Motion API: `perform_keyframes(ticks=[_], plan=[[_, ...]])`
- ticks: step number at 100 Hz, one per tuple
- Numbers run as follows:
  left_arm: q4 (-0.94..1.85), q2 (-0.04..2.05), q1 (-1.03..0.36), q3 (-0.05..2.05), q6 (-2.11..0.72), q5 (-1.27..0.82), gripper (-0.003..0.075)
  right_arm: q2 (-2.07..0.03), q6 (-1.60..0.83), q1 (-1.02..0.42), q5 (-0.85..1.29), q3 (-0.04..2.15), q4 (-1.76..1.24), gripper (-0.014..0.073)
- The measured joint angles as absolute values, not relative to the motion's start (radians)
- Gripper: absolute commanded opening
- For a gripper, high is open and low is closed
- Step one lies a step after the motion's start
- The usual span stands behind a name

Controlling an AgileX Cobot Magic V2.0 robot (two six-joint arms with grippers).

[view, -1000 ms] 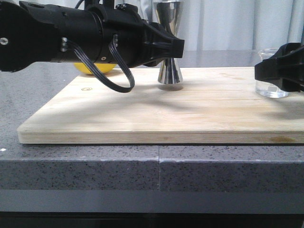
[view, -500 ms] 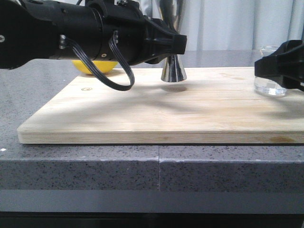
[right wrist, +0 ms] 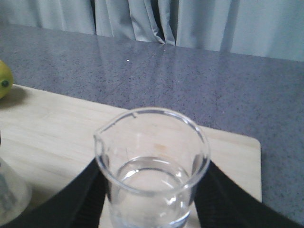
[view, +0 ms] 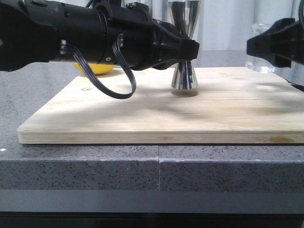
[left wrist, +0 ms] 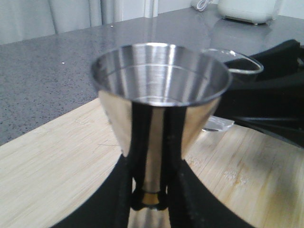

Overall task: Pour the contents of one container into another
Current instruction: 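Lift the beaker with the right gripper and bring it above the jigger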

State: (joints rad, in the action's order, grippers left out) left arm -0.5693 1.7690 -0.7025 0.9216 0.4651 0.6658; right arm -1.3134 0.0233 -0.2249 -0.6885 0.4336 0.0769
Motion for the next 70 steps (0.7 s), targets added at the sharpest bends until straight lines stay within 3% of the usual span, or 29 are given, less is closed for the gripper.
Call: perform_keyframes(ticks=[70], plan=[[-0.676,1.769,-0.702,0.922,0.534,0.689,-0.0021,-1.23,0.023,-0.23,-0.297,0.766,0.319,0.0251]])
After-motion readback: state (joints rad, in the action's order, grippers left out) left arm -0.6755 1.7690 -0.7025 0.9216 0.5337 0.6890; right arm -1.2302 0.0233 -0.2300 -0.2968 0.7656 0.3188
